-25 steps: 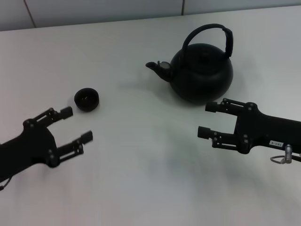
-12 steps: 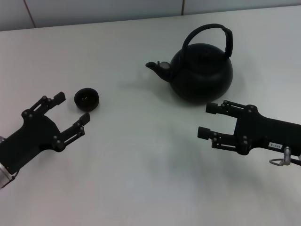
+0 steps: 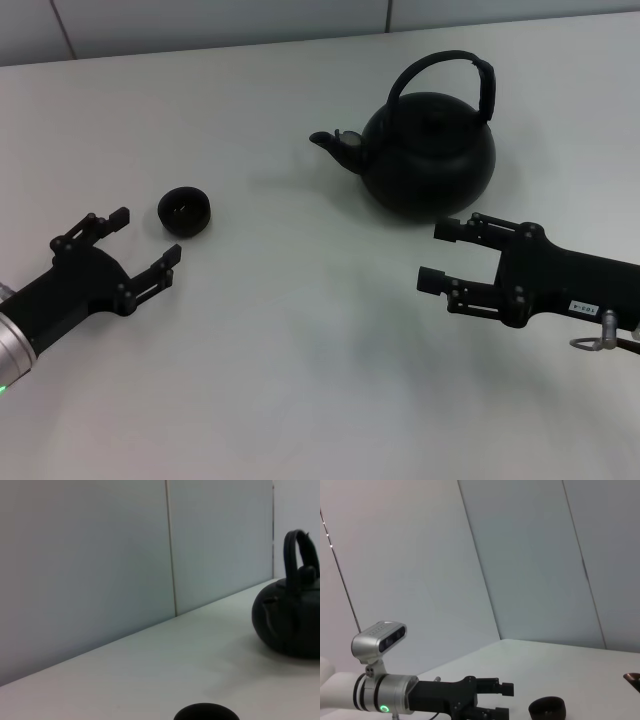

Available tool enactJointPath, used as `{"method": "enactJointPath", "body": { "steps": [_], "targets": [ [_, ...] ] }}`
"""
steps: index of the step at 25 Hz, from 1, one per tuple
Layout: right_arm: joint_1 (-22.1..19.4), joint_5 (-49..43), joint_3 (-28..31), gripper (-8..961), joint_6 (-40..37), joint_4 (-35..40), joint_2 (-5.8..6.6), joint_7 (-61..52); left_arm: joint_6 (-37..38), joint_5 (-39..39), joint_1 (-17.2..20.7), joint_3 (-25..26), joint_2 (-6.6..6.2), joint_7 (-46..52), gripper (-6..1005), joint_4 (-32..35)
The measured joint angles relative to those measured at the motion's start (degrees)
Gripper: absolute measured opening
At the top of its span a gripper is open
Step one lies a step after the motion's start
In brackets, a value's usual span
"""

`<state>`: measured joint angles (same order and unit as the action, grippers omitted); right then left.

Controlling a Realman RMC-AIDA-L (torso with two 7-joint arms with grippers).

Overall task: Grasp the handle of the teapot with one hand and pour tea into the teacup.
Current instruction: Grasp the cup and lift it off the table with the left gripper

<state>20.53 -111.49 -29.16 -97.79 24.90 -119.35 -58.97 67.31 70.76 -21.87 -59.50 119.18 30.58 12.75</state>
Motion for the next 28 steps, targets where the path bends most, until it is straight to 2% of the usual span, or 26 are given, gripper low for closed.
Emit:
{"method": "enactJointPath", "body": {
  "steps": [11, 28],
  "targets": [
    [0.2, 1.3, 0.0, 751, 0.3, -0.4, 0.04, -0.8, -4.5, 0.0, -3.3, -2.2, -0.01, 0.3, 771, -0.6],
    [1.3, 1.4, 0.0, 752, 0.1, -0.4, 0.09, -1.0, -9.0, 0.0, -6.5, -2.3, -0.01, 0.3, 751, -1.0]
  ]
}}
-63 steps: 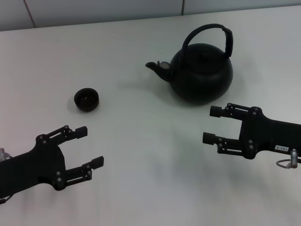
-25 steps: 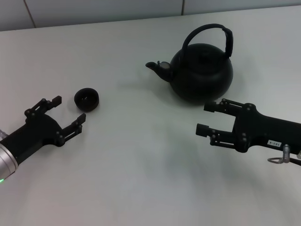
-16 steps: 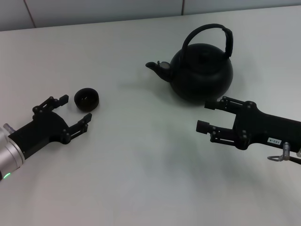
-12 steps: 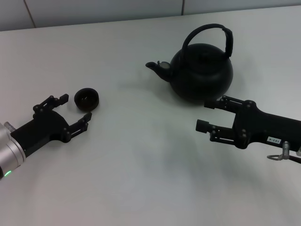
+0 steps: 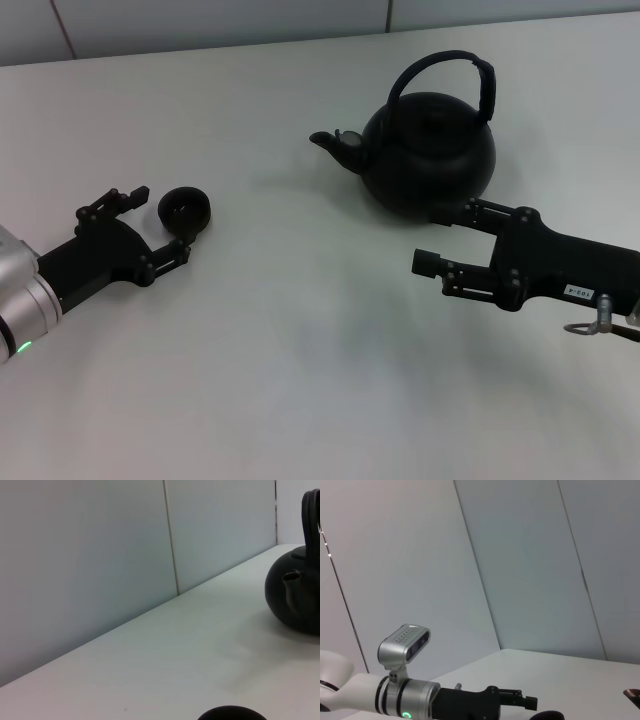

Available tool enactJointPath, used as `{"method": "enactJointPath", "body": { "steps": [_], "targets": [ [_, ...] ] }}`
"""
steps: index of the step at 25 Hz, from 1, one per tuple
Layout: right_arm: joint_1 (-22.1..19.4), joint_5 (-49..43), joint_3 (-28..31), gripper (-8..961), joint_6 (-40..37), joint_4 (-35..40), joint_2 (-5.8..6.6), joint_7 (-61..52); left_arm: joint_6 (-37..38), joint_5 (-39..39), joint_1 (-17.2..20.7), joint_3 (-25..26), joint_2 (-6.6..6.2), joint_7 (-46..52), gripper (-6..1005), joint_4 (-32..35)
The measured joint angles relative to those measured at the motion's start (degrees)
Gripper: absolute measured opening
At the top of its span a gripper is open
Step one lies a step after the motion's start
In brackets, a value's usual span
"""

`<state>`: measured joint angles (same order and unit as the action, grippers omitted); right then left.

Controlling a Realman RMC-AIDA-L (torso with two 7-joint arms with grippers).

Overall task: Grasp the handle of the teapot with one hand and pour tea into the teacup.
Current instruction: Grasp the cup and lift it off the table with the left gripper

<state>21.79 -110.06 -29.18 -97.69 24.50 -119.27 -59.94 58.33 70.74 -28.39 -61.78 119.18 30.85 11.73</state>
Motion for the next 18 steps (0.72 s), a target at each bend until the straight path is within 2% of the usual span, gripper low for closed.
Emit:
{"method": "enactJointPath", "body": {
  "steps": [18],
  "targets": [
    [0.2, 0.7, 0.0, 751, 0.2, 0.5, -0.01, -1.3, -2.3, 0.0, -1.2, 0.0, 0.0, 0.0, 730, -1.1]
  ]
}}
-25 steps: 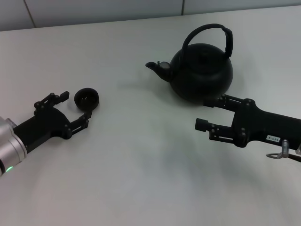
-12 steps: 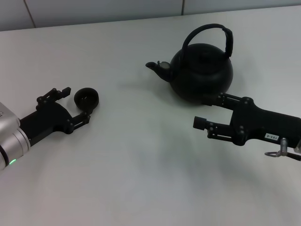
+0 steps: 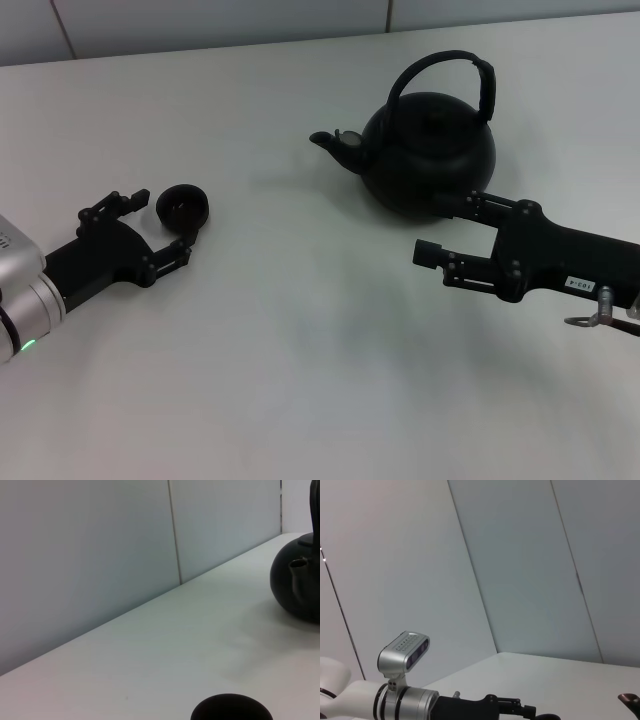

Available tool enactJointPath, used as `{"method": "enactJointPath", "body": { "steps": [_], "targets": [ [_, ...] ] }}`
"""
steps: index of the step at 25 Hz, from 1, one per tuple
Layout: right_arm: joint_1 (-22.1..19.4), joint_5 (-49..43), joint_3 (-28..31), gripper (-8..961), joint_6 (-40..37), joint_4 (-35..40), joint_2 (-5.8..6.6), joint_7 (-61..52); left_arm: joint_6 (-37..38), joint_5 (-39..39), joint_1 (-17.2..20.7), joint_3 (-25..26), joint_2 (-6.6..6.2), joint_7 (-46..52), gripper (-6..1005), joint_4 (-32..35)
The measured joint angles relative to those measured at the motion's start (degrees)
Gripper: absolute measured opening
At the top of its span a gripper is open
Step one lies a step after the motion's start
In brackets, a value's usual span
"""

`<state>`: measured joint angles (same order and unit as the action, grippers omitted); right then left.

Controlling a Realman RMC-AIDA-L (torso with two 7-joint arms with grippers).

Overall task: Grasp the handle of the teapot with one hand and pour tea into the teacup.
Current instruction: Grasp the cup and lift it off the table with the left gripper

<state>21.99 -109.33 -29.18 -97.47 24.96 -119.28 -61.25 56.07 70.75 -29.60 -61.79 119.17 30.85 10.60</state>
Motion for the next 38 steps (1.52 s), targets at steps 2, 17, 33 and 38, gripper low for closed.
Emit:
{"method": "enactJointPath", "body": {
  "steps": [2, 17, 33, 38],
  "targets": [
    [0.0, 0.0, 0.0, 751, 0.0, 0.0, 0.02, 0.0, 0.2, 0.0, -0.2, 0.0, 0.0, 0.0, 728, -0.3],
    [-0.4, 0.1, 0.0, 750, -0.3, 0.5, 0.14, 0.0, 0.1, 0.0, -2.1, 0.0, 0.0, 0.2, 710, -1.4],
    [-0.9, 0.1, 0.0, 752, -1.0, 1.5, 0.12, 0.0, 0.2, -0.1, -2.2, 0.1, 0.0, 0.2, 692, -2.1],
    [-1.5, 0.1, 0.1, 752, -1.7, 1.6, 0.18, 0.0, 0.2, 0.0, -2.4, 0.0, 0.0, -0.2, 686, -2.2]
  ]
}}
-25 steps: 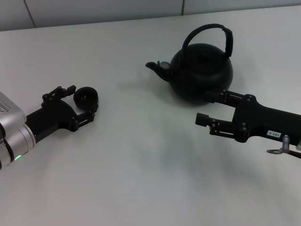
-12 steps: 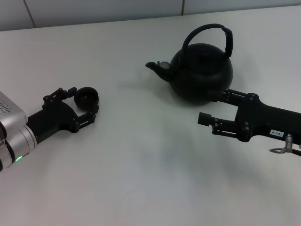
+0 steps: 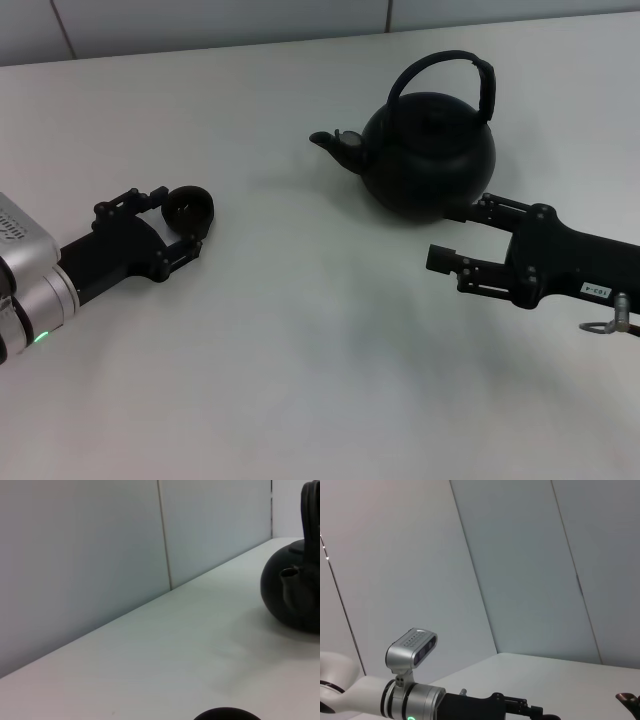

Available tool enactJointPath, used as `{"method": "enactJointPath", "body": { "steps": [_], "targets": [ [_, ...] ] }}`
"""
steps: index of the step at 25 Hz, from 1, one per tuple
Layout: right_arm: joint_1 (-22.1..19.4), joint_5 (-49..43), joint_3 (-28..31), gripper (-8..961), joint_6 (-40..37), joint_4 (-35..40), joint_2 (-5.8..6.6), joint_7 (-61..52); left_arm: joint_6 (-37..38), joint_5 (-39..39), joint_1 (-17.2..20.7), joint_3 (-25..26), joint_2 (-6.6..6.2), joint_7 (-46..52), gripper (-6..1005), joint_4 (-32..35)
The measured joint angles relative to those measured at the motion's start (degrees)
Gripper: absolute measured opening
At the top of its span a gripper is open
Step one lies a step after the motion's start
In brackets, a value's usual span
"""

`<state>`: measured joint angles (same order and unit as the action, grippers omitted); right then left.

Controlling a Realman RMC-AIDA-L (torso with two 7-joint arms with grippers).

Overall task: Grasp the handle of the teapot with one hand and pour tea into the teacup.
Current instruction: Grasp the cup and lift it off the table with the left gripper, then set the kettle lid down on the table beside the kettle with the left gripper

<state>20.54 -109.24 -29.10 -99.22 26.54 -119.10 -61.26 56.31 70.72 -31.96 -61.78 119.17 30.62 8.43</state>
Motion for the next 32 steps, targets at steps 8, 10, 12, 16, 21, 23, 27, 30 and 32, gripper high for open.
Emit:
{"method": "enactJointPath", "body": {
  "steps": [8, 10, 12, 16, 21, 23, 27, 30, 32],
  "targets": [
    [-0.1, 0.0, 0.1, 751, -0.3, 0.0, 0.01, 0.0, 0.5, 0.2, 0.1, 0.0, 0.0, -0.4, 668, 0.0],
    [-0.1, 0.0, 0.1, 751, -0.3, 0.0, 0.01, 0.0, 1.3, 0.2, 0.3, 0.0, 0.0, -0.3, 665, 0.0],
    [-0.1, 0.0, 0.1, 751, 0.0, 0.0, 0.01, 0.0, 3.5, 0.2, 0.8, 0.0, 0.0, -0.3, 665, 0.0],
    [0.1, 0.0, 0.1, 751, 0.2, 0.0, 0.01, 0.0, 6.2, 0.3, 1.6, 0.0, 0.0, -0.1, 665, 0.4],
    [0.4, 0.0, 0.1, 752, 0.9, 0.0, 0.01, 0.0, 11.7, 0.4, 3.7, -3.4, -0.22, 0.1, 665, 1.8],
    [0.5, 0.0, -0.1, 752, 1.2, 0.0, -0.01, 0.0, 12.6, 0.4, 4.3, -4.6, -0.25, 0.2, 665, 2.5],
    [0.7, 0.0, -0.5, 752, 1.7, -0.1, -0.07, 0.0, 16.2, 0.4, 5.9, -7.7, -0.23, 0.5, 665, 4.1],
    [0.8, 0.0, -0.5, 751, 1.7, -0.2, -0.08, 0.1, 17.2, 0.4, 6.0, -9.4, -0.18, 1.3, 665, 4.2],
    [0.8, 0.0, -0.5, 751, 1.8, -0.3, -0.09, 0.3, 17.3, 0.4, 6.0, -11.4, -0.12, 2.4, 665, 4.7]
  ]
}}
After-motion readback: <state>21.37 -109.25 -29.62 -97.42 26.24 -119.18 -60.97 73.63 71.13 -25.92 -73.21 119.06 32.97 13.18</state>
